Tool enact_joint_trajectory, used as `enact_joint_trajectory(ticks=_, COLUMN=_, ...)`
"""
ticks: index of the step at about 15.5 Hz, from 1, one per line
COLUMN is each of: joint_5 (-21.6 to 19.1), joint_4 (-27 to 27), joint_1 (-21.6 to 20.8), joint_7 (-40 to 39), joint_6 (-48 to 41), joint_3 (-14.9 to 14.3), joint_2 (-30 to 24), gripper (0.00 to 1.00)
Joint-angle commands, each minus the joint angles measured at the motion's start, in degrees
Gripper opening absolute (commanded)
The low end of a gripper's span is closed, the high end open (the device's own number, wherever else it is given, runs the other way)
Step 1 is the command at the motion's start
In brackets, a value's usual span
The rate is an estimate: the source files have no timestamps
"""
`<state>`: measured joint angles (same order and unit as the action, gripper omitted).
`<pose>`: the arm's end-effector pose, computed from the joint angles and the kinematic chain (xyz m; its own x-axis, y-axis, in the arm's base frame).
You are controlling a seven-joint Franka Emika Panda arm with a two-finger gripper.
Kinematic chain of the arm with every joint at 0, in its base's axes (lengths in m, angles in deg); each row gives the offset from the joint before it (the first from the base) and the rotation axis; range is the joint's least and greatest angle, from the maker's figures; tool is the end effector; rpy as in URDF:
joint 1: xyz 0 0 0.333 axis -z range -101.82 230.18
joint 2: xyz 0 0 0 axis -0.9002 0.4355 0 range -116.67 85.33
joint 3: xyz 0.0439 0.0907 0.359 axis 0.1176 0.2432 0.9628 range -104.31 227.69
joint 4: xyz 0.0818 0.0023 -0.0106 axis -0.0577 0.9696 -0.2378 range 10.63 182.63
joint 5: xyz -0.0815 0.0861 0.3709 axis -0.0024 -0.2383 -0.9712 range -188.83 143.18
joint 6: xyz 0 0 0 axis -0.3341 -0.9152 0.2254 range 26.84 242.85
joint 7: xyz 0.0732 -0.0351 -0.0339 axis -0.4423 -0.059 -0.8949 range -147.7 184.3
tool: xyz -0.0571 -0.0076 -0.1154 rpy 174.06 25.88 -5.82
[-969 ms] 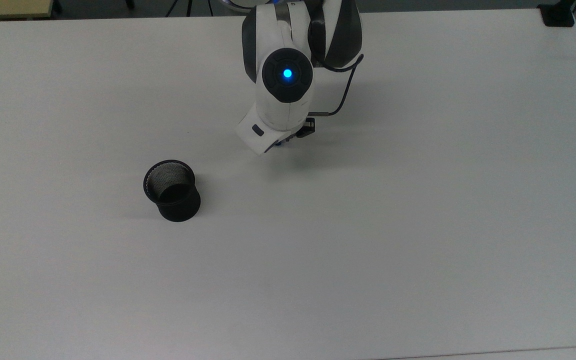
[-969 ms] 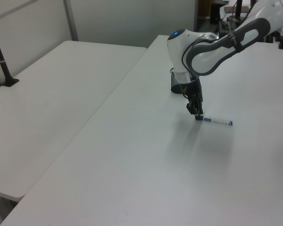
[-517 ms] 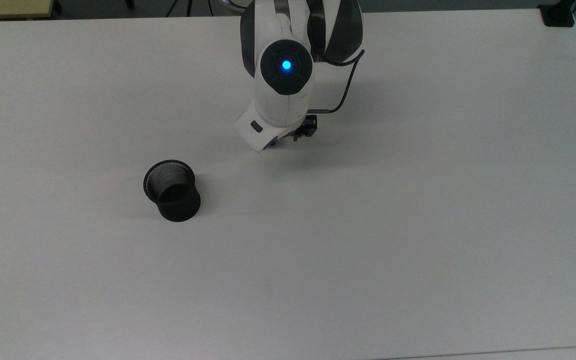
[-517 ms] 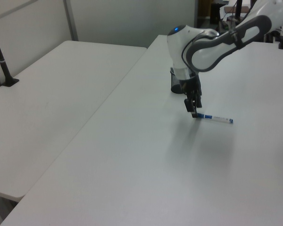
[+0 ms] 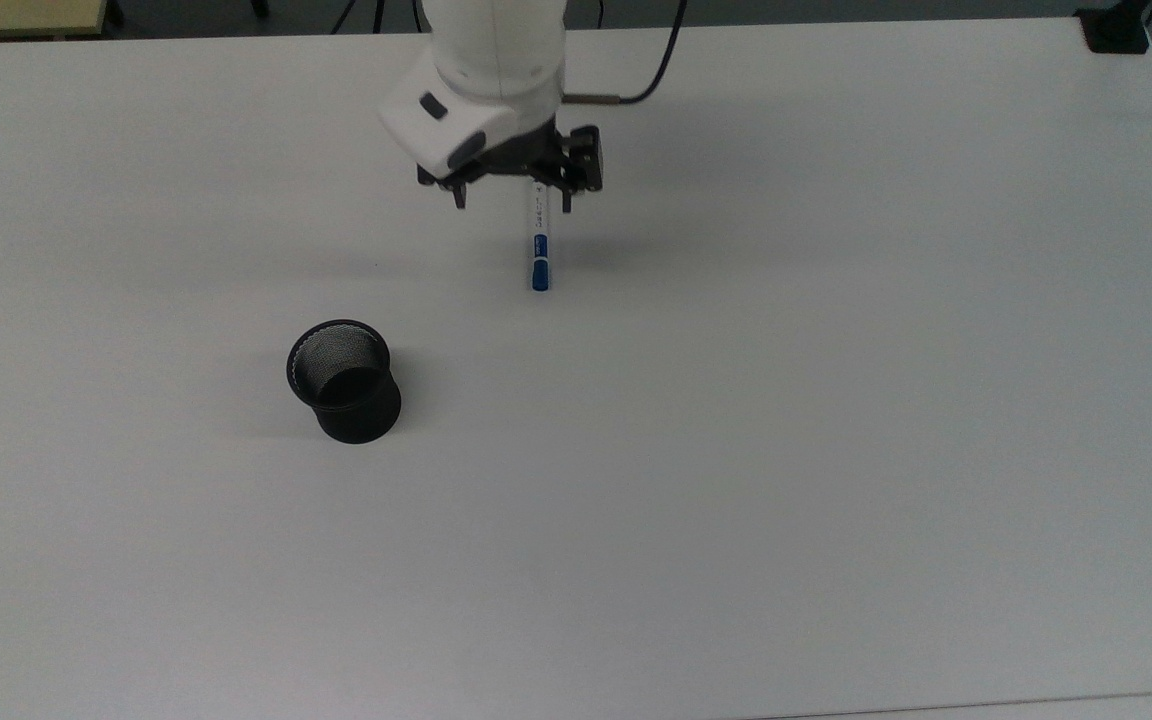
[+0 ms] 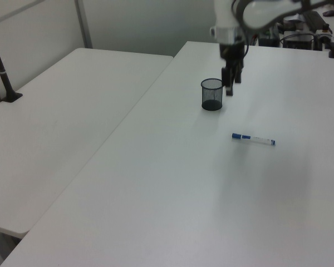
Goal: Remove the marker
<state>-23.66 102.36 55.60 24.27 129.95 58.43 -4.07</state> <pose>0.6164 0.0617 0.5107 0.9958 -0.0147 -0.0906 -0.0142 -0.9999 0.0070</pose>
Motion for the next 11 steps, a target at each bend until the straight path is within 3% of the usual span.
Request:
enact_joint_trajectory(ticks=1, joint_5=0.66, joint_4=0.25, joint_1=5.59, joint_7=0.09, joint_6=-5.77, joint_3=3.35, joint_2=-5.61, gripper=1.00)
enact_joint_trajectory(ticks=5, joint_5=0.66, joint_4=0.42, joint_1=8.40, joint_7=-0.26, joint_6=-6.84, joint_3=3.35, joint_2=-9.05, gripper=1.00)
enact_joint_trajectory(ticks=11, joint_5=0.05, joint_4=0.25, joint_1=8.93, joint_7=-3.25, joint_6=-6.66, joint_3=2.47, joint_2=-9.14, gripper=1.00)
